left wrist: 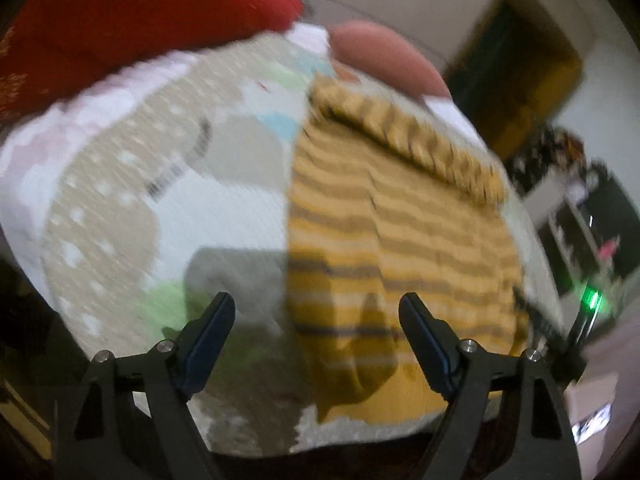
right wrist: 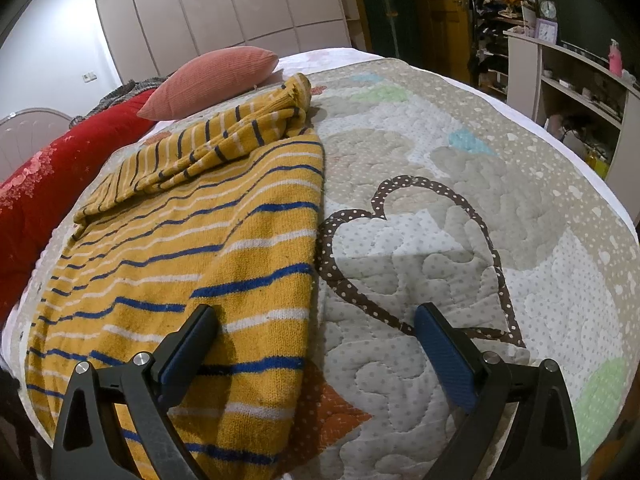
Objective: Fold small clothes
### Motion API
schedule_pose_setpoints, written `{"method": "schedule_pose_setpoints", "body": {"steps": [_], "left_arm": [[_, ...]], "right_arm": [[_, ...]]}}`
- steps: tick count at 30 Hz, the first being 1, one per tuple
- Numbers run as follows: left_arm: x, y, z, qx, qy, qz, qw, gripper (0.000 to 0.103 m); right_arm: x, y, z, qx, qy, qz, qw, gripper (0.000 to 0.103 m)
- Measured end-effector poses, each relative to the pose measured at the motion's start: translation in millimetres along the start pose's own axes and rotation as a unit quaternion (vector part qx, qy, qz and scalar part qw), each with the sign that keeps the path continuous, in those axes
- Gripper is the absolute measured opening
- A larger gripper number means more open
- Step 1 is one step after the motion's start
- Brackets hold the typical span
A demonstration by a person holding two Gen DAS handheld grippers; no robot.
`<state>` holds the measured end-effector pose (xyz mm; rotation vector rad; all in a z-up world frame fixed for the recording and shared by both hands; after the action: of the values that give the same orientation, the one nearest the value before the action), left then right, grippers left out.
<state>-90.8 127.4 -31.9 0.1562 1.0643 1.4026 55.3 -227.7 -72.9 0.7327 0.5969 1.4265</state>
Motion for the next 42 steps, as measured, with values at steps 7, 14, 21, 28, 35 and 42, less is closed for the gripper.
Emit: {"method": "schedule_pose_setpoints", "body": {"steps": [7,14,21,28,35,42], "left_arm": [[46,-20,29,0.017,0.045,-0.010,0.9988,0.083],[9,-57,34,0.053,0.023,-0.104,0.9928,0.084],[-36,-83,13,0.077,0.047,-0.216,0.9721,0.083],[-52,-68,-29,0.109,0.075,-0.289,0.9481,0.083],[-62,-67,-64,0.127,0.025,-0.257,0.9578,0.083],[-46,-75,-70,0.133,0.044,-0.202,0.9694,0.010]], "right_arm": [[2,0,-1,-0.003,0.007,-0.010,1.000,0.102],[-12,8,7,0.018,-0.074,0.095,0.993,0.102],[-29,10,12,0.072,-0.194,0.262,0.943,0.102],[26,18,-10,0.153,-0.183,0.406,0.882,0.103],[50,26,-37,0.172,-0.173,0.426,0.871,0.097],[52,25,-53,0.159,-0.157,0.364,0.904,0.070]]}}
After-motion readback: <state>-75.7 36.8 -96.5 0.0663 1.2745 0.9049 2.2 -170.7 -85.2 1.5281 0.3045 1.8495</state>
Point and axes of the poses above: each gripper's, at about its wrist camera, not at the fingertips, and y roughly against the way its jaws point, x to its left, z to its top, the point moved 10 cm from there along -y, roughly the way its jaws point, and after that the axes turned 10 degrees about -z, right-handed, at the moved point
